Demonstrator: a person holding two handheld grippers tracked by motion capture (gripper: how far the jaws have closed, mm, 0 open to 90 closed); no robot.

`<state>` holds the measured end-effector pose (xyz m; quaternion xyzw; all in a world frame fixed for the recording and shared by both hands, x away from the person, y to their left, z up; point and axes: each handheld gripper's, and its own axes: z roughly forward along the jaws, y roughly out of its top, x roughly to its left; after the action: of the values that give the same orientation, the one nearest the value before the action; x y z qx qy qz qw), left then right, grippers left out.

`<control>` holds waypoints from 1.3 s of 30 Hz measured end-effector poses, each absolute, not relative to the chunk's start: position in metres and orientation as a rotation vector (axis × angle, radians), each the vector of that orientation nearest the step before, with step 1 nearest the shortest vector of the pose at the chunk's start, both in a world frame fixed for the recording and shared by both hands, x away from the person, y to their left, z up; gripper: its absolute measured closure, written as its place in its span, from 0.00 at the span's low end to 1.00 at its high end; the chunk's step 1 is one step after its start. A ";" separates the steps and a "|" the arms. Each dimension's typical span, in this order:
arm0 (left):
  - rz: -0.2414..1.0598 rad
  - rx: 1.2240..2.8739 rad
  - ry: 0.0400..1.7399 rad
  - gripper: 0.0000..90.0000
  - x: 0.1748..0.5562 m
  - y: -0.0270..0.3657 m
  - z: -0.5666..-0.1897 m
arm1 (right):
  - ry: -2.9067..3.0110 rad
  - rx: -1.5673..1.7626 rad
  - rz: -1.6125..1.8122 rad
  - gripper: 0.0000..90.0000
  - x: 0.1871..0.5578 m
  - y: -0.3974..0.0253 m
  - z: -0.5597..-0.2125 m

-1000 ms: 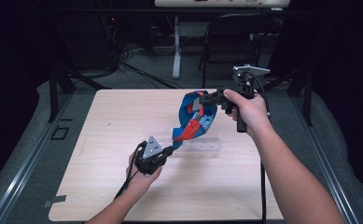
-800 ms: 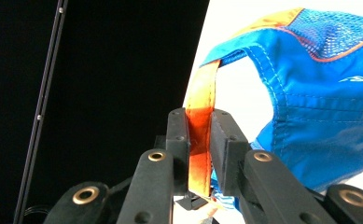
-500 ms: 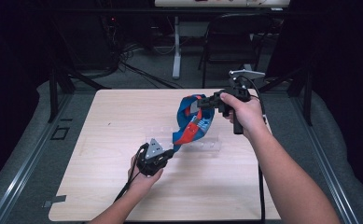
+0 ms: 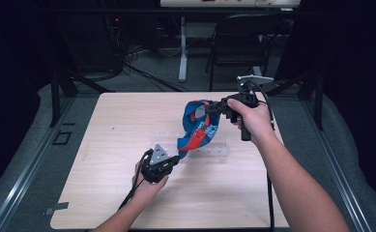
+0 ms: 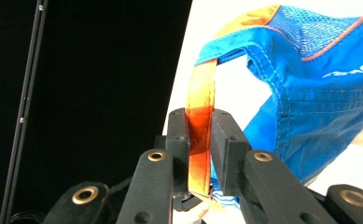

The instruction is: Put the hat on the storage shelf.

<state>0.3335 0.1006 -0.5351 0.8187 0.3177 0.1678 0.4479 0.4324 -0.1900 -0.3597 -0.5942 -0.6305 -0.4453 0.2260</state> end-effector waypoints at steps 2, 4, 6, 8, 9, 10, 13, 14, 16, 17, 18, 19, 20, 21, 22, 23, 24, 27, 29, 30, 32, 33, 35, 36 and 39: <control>0.403 2.015 0.791 0.94 0.333 0.102 -0.535 | -1.738 -1.656 -1.227 0.87 0.433 -0.192 -0.361; 0.404 2.013 0.799 0.91 0.333 0.103 -0.534 | -1.737 -1.670 -1.225 0.87 0.433 -0.194 -0.363; 0.406 2.010 0.807 0.88 0.333 0.104 -0.534 | -1.746 -1.688 -1.217 0.87 0.434 -0.197 -0.365; 0.406 2.006 0.814 0.86 0.333 0.106 -0.533 | -1.745 -1.699 -1.215 0.85 0.434 -0.198 -0.367; 0.407 2.004 0.815 0.84 0.333 0.106 -0.533 | -1.743 -1.695 -1.218 0.84 0.434 -0.199 -0.367; 0.407 2.004 0.815 0.83 0.333 0.106 -0.533 | -1.743 -1.695 -1.218 0.84 0.434 -0.199 -0.367; 0.411 2.006 0.824 0.78 0.332 0.109 -0.531 | -1.751 -1.698 -1.221 0.83 0.432 -0.203 -0.367; 0.411 2.006 0.824 0.77 0.332 0.109 -0.531 | -1.751 -1.698 -1.221 0.83 0.432 -0.203 -0.367; 0.415 2.002 0.826 0.76 0.331 0.112 -0.530 | -1.750 -1.707 -1.227 0.82 0.429 -0.207 -0.366; 0.413 1.997 0.828 0.75 0.330 0.113 -0.530 | -1.752 -1.709 -1.230 0.82 0.428 -0.208 -0.366; 0.413 2.004 0.824 0.74 0.329 0.115 -0.530 | -1.759 -1.713 -1.227 0.81 0.426 -0.209 -0.366; 0.413 2.004 0.824 0.73 0.329 0.115 -0.530 | -1.759 -1.713 -1.227 0.81 0.426 -0.209 -0.366; 0.413 2.008 0.826 0.73 0.329 0.117 -0.529 | -1.770 -1.718 -1.223 0.81 0.425 -0.210 -0.366; 0.417 2.008 0.825 0.71 0.328 0.118 -0.529 | -1.794 -1.722 -1.208 0.80 0.423 -0.213 -0.368; 0.414 2.014 0.831 0.70 0.328 0.122 -0.528 | -1.790 -1.733 -1.210 0.80 0.422 -0.213 -0.369; 0.415 2.016 0.830 0.69 0.328 0.124 -0.528 | -1.797 -1.734 -1.209 0.79 0.421 -0.215 -0.370; 0.413 2.019 0.835 0.69 0.328 0.126 -0.528 | -1.797 -1.738 -1.207 0.79 0.421 -0.216 -0.371; 0.407 2.024 0.841 0.67 0.328 0.130 -0.528 | -1.813 -1.763 -1.196 0.78 0.417 -0.219 -0.376; 0.396 2.036 0.858 0.65 0.329 0.136 -0.530 | -1.834 -1.778 -1.179 0.76 0.414 -0.221 -0.380; 0.388 2.037 0.867 0.65 0.329 0.139 -0.531 | -1.841 -1.780 -1.172 0.76 0.413 -0.222 -0.381; 0.378 2.044 0.880 0.64 0.329 0.145 -0.532 | -1.852 -1.791 -1.169 0.74 0.408 -0.223 -0.386; 0.383 2.050 0.883 0.64 0.328 0.147 -0.533 | -1.867 -1.791 -1.167 0.74 0.406 -0.224 -0.389; 0.381 2.061 0.887 0.63 0.327 0.152 -0.535 | -1.884 -1.803 -1.153 0.71 0.401 -0.226 -0.394; 0.381 2.061 0.887 0.63 0.327 0.152 -0.535 | -1.906 -1.809 -1.147 0.71 0.399 -0.226 -0.397; 0.381 2.063 0.903 0.62 0.326 0.162 -0.538 | -1.950 -1.821 -1.127 0.70 0.391 -0.229 -0.407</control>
<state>0.3255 0.1623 -0.5384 0.8215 0.3594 0.1517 0.4158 0.3908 -0.2288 -0.4075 -0.6240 -0.6682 -0.3862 0.1222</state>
